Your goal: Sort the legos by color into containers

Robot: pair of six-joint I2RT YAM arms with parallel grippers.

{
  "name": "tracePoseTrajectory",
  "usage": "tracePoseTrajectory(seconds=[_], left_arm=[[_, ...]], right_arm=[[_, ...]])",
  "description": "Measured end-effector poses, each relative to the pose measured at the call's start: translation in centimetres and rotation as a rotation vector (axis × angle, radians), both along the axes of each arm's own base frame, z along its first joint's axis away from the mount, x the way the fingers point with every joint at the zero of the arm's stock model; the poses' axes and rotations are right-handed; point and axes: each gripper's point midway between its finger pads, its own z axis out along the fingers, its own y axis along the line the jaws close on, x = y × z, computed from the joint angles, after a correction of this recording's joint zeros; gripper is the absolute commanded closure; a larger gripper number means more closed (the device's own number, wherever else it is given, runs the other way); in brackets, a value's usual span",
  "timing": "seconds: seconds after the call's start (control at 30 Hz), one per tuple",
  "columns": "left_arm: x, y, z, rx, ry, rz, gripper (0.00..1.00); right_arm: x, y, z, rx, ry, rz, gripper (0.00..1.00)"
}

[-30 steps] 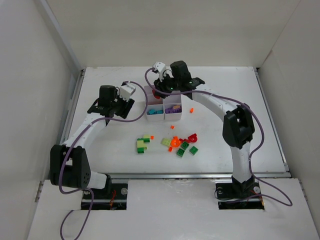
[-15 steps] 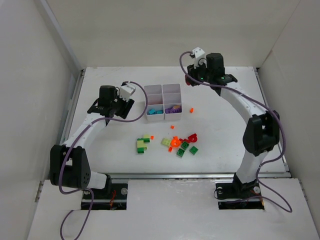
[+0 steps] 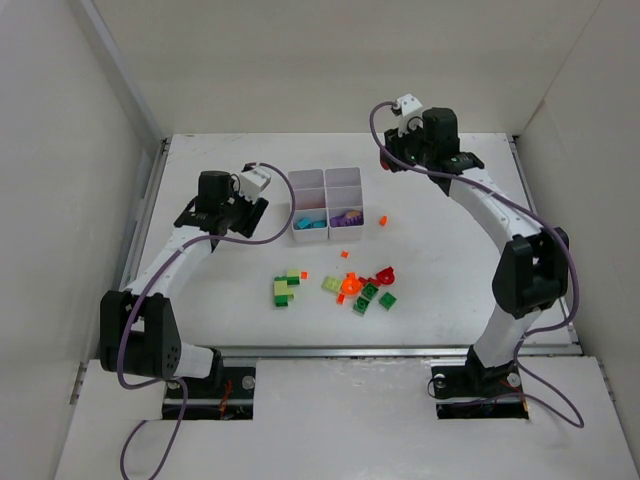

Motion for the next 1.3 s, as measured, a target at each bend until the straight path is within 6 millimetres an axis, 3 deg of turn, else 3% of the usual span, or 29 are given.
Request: tracePoseTrajectory(seconds=[0.3, 0.73, 1.07, 1.3], left_arm=[[-0.3, 0.1, 0.1, 0.003, 0.005, 0.004, 1.00], [-1.9, 0.7, -0.5, 0.024, 0.019, 0.008, 1.00], [-2.1, 0.7, -0.5, 0.023, 0.017, 0.010, 1.00], [-2.6, 0.8, -1.2, 0.022, 0.030, 0.014, 1.00]], right_arm=[[-1.0, -0.4, -1.6, -0.008, 0.043, -0.008, 1.00], [-5.5, -0.6, -4.9, -0.059, 0.175, 0.040, 1.00], [-6.6, 2.1, -4.9, -0.097, 0.151, 0.135, 1.00], [-6.6, 2.6, -4.7, -0.104, 0.140, 0.154, 1.00]])
